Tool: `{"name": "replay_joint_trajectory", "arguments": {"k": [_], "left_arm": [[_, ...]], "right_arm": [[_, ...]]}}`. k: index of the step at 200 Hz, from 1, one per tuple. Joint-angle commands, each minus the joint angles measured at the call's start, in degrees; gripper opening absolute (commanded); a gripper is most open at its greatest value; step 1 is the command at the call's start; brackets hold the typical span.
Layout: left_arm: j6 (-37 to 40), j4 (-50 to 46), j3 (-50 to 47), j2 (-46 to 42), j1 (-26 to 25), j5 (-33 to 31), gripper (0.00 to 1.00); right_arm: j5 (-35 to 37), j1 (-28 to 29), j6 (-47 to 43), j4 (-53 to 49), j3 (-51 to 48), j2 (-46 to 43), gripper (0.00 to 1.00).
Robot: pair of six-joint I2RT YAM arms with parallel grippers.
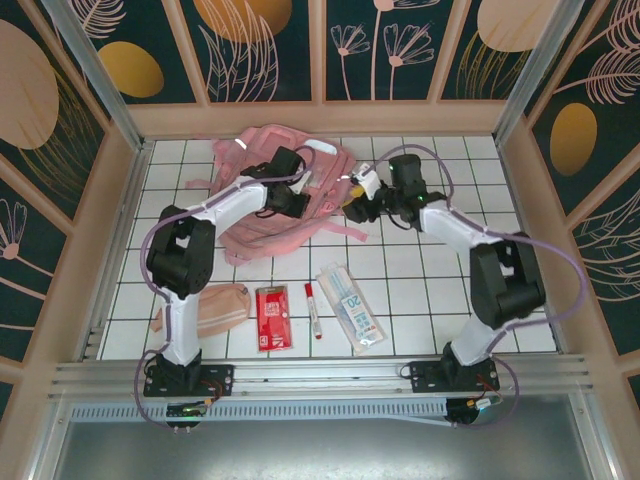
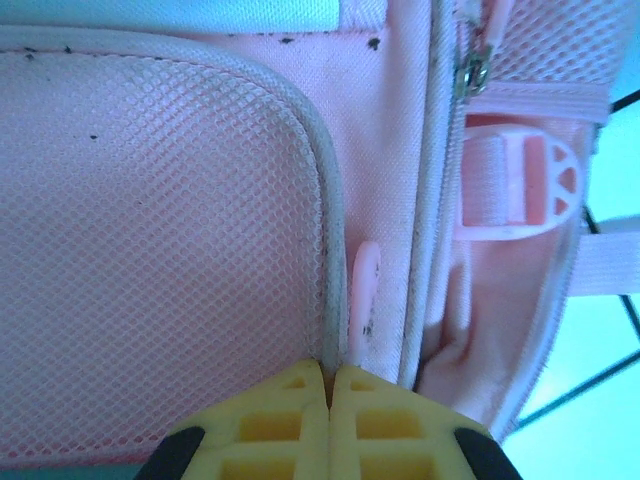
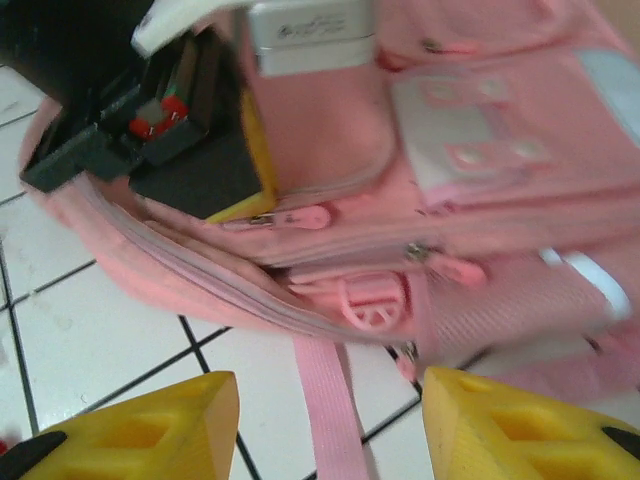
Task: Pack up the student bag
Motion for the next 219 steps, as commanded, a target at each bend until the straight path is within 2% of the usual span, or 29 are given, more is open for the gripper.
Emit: {"name": "replay_joint_trajectory", "arguments": {"k": [1, 17, 58, 98, 139, 171, 219], "left_arm": [[-0.6, -4.0, 2.6, -4.7, -0.5, 5.4, 0.00], [-0.8, -5.9, 4.5, -4.8, -0.3, 5.1, 0.00], [-1.8, -6.4, 6.4, -6.1, 0.0, 9.3, 0.00], [-1.6, -7.0, 8.3, -6.7, 0.2, 9.3, 0.00], [-2.5, -6.8, 9.6, -6.7, 0.3, 7.7, 0.00], [-2.6, -7.0, 10.8, -6.3, 0.3, 8.3, 0.00], [-4.6, -5.0, 10.4, -6.2, 0.3, 11.2, 0.00]], "right_arm": [[-9.5, -0.5, -18.7, -8.7, 9.4, 6.7, 0.50], [-7.1, -0.6, -21.8, -9.0, 14.4, 12.2, 0.50], [-2.1, -0.8, -25.3, -7.2, 23.4, 22.1, 0.45], [1.6, -1.1, -30.4, -16.9, 29.9, 27.7, 0.45], [1.2, -2.3, -32.5, -22.6, 28.3, 27.0, 0.48], [0.4, -2.9, -33.4, -22.3, 25.4, 25.8, 0.48], [-3.8, -1.1, -28.9, -12.0, 21.8, 24.3, 0.35]]}}
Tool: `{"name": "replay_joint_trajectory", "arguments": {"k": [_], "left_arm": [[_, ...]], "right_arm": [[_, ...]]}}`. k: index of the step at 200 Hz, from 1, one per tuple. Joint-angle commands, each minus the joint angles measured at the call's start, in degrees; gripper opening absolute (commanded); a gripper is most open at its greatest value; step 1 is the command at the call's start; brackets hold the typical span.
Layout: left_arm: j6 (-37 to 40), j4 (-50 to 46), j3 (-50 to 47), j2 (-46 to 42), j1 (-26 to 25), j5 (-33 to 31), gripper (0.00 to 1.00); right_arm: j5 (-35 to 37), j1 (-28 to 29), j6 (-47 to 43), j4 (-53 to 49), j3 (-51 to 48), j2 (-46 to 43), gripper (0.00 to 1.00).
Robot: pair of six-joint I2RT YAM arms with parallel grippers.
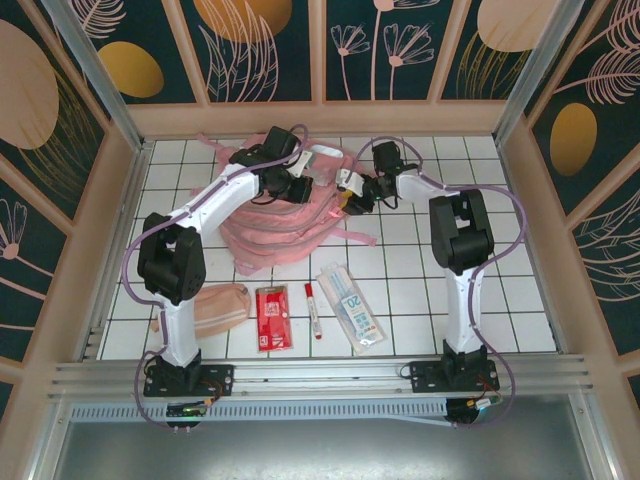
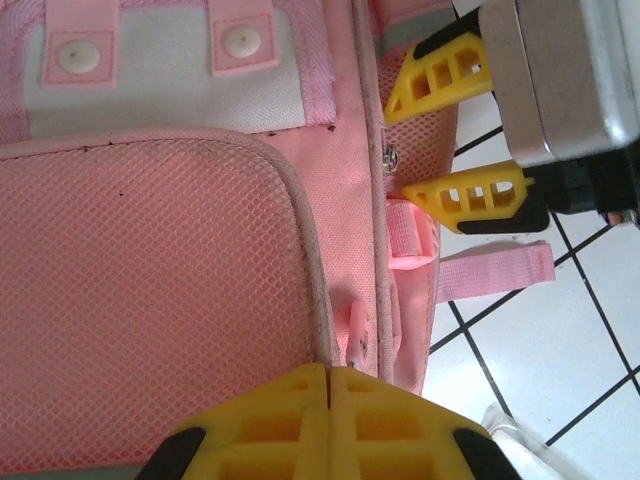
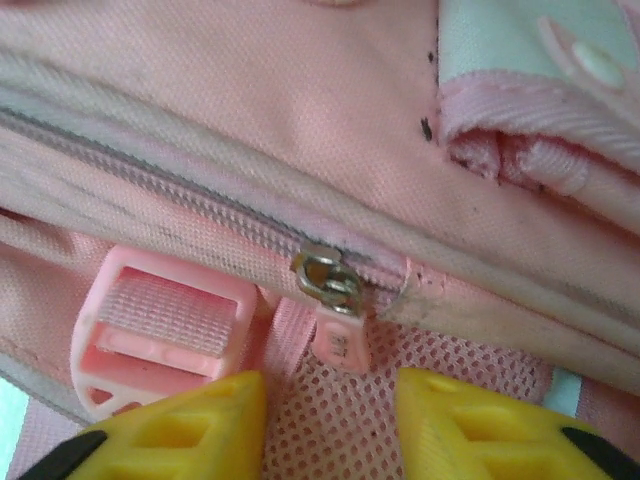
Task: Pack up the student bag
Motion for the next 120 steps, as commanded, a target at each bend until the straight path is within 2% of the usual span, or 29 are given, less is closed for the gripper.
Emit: {"name": "replay_joint_trajectory", "arguments": {"k": [1, 36, 80, 102, 120], "left_arm": [[-2.1, 2.6, 2.2, -3.1, 0.1, 3.8, 0.00], [-3.4, 2.7, 2.5, -2.4, 0.0, 3.9, 0.00], [-3.7, 3.0, 2.4, -2.3, 0.0, 2.6, 0.00], [-4.4, 3.2, 2.1, -2.2, 0.3, 0.3, 0.00], [-5.9, 3.9, 1.6, -2.0, 0.7, 0.1, 0.00]], "right_arm": [[-3.1, 1.2, 2.7, 4.4, -2.5, -2.2, 0.35], [-4.8, 1.1, 3.7, 5.2, -4.2, -4.1, 0.34], [-5.7, -0.3, 2.0, 3.4, -5.7, -6.2, 0.08], [-7.0, -0.6, 0.6, 0.8, -5.2, -6.8, 0.00], [-8.0, -0.8, -0.8, -2.3, -4.2, -7.1, 0.00]]}}
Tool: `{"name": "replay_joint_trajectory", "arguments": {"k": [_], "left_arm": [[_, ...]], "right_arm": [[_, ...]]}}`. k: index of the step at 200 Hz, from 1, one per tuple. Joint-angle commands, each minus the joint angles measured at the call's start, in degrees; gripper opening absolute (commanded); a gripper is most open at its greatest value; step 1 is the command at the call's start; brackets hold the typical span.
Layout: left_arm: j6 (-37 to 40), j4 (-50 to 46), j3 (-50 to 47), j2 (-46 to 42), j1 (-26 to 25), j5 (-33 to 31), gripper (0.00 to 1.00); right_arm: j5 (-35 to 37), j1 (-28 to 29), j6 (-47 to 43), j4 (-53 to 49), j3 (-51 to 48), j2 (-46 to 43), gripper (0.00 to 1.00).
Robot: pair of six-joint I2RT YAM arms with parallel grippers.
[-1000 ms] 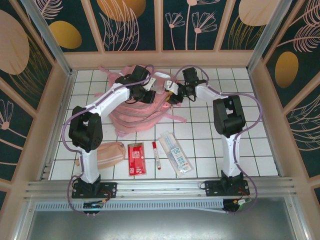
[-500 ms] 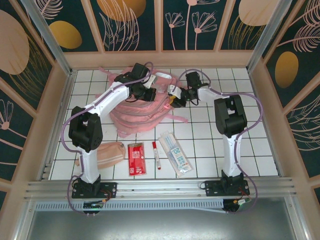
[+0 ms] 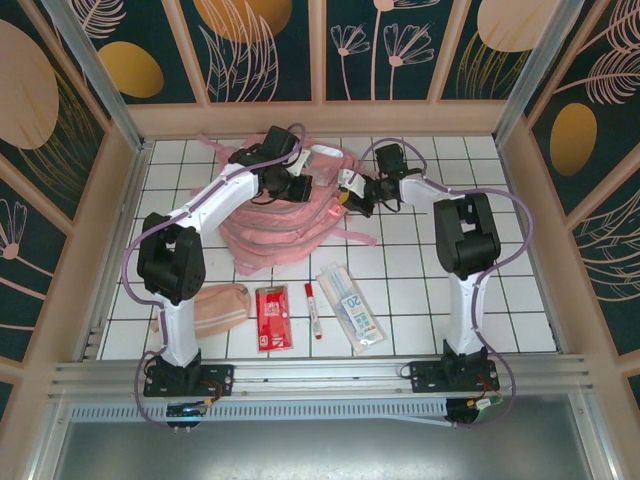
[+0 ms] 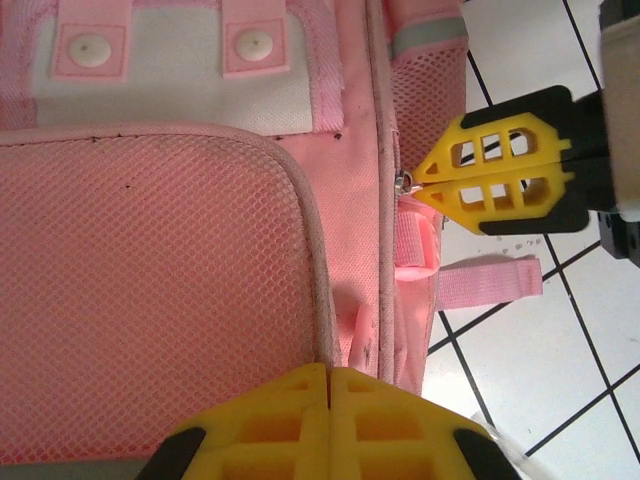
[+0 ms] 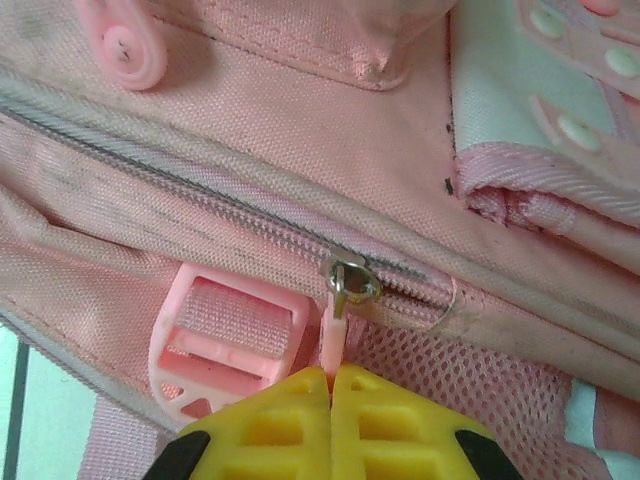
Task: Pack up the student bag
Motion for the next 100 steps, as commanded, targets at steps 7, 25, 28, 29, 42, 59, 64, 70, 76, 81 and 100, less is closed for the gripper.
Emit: {"name": "replay_joint_trajectory", "arguments": {"k": [7, 25, 28, 29, 42, 59, 64, 70, 76, 81, 100], "left_arm": [[-2.8, 3.7, 1.4, -2.0, 0.7, 0.6, 0.00], [-4.0, 4.6, 1.1, -1.9, 0.8, 0.5, 0.00], [-4.1, 4.7, 1.0, -1.9, 0.8, 0.4, 0.00], [-4.1, 4.8, 1.0, -1.9, 0.8, 0.4, 0.00], [-4.6, 5.2, 1.0, -1.8, 0.8, 0.8, 0.00], [-5.2, 5.5, 1.3, -1.4, 0.8, 1.4, 0.00], [-5.2, 5.6, 1.3, -1.4, 0.8, 1.7, 0.00], [-5.4, 5.7, 1.3, -1.2, 0.8, 1.9, 0.00], [-5.6, 5.9, 1.3, -1.2, 0.8, 2.2, 0.00], [-5.6, 6.1, 1.3, -1.1, 0.8, 2.6, 0.00], [-5.9, 6.5, 1.3, -0.9, 0.8, 3.8, 0.00]], "right_arm": [[-4.4, -0.3, -2.9, -6.9, 1.2, -2.7, 0.00], [-4.4, -0.2, -3.9, -9.7, 2.1, -2.9, 0.00], [-4.2, -0.2, -4.0, -9.9, 2.1, -3.0, 0.00], [-4.3, -0.1, -4.0, -9.9, 2.1, -3.1, 0.00], [-4.2, -0.1, -4.0, -10.1, 1.8, -4.0, 0.00], [-4.6, 0.4, -3.8, -10.6, 1.5, -4.9, 0.00], [-4.7, 0.5, -3.8, -10.7, 1.4, -5.1, 0.00], [-4.9, 0.7, -3.7, -10.8, 1.2, -5.3, 0.00], [-5.0, 1.0, -3.6, -10.6, 1.0, -5.5, 0.00], [-5.3, 1.0, -3.1, -10.0, 0.7, -5.7, 0.00], [-4.3, 0.5, 2.2, -2.6, -2.6, -7.1, 0.10]]}}
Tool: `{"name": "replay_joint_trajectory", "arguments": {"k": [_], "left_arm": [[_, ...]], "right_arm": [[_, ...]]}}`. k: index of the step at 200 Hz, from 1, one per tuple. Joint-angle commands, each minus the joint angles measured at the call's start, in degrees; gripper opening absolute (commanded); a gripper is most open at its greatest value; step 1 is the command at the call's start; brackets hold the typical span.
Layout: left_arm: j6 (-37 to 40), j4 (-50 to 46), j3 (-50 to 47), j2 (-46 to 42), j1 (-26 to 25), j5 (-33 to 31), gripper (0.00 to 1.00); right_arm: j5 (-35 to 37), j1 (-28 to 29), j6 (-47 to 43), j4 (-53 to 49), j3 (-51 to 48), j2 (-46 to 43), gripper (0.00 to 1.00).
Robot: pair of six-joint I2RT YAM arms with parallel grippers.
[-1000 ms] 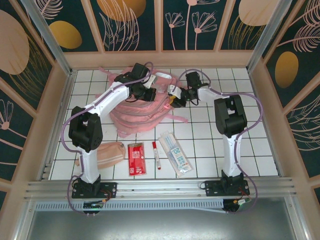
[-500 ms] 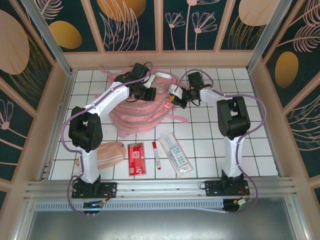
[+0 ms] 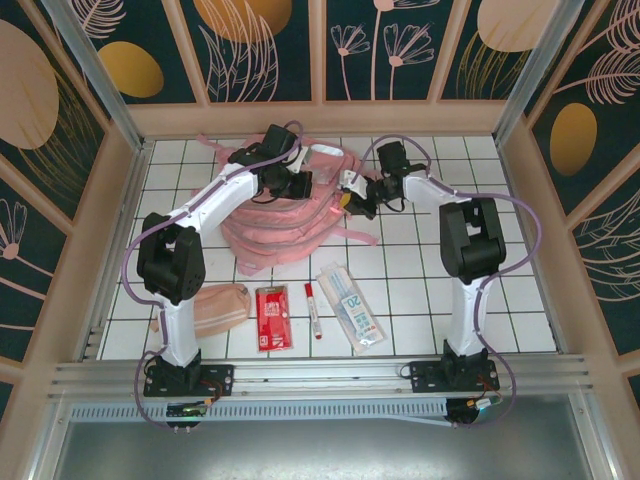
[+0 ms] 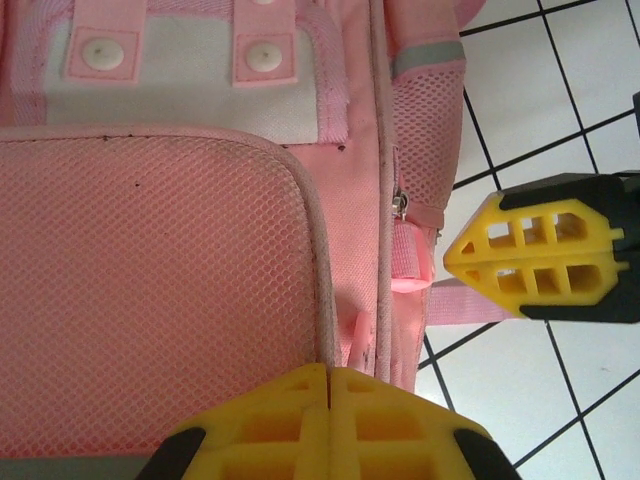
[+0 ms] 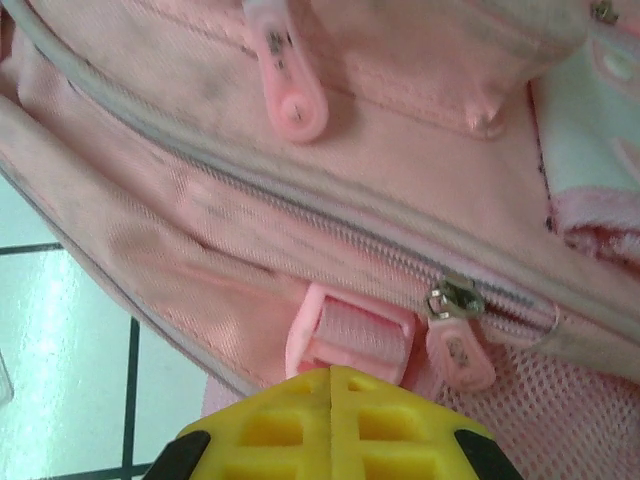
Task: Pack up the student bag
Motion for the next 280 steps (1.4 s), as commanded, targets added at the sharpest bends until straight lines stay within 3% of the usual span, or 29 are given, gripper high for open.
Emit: {"name": "replay_joint_trajectory", "arguments": {"k": [1, 10, 23, 53, 99, 146, 157, 176, 195, 232, 280], "left_arm": [[-1.7, 4.6, 1.3, -0.9, 0.5, 3.1, 0.00], [-1.7, 4.5, 1.3, -0.7, 0.5, 3.7, 0.00], [-1.6, 4.4, 1.2, -0.9, 0.5, 4.4, 0.00], [-1.4, 4.6, 0.6, -1.2, 0.5, 4.9, 0.00], [-2.7, 6.0, 0.0, -1.3, 0.5, 7.2, 0.00], [-3.1, 6.4, -0.2, -1.4, 0.5, 7.5, 0.00], [-3.3, 6.6, -0.3, -1.5, 0.5, 7.7, 0.00], [-3.6, 7.1, -0.6, -1.6, 0.5, 7.9, 0.00], [-4.1, 7.3, -0.9, -1.6, 0.6, 6.8, 0.00], [-5.6, 7.6, -1.3, -1.0, 0.6, 4.7, 0.00], [-7.7, 9.8, -1.3, -0.7, 0.7, 4.5, 0.00]], "right_arm": [[-1.2, 0.2, 4.8, 5.4, -3.2, -4.1, 0.13], [0.7, -0.3, 8.4, 12.4, -6.3, -5.4, 0.29], [0.9, -1.4, 11.9, 19.1, -9.0, -6.3, 0.36], [-0.7, -2.8, 14.1, 19.5, -5.9, -2.9, 0.38], [-1.3, -0.2, 16.4, 19.1, -3.3, 1.5, 0.39], [0.5, 0.5, 19.0, 21.0, -5.5, 2.1, 0.40], [1.3, 0.5, 20.4, 23.2, -6.8, 1.5, 0.37], [1.6, 0.5, 21.8, 25.8, -8.3, 0.4, 0.13], [-0.1, 0.5, 21.2, 24.8, -8.5, -0.8, 0.00], [-2.5, 0.7, 14.8, 15.0, -5.6, -4.0, 0.00], [-1.4, 1.0, 3.7, -12.6, 5.2, -2.0, 0.00]]}}
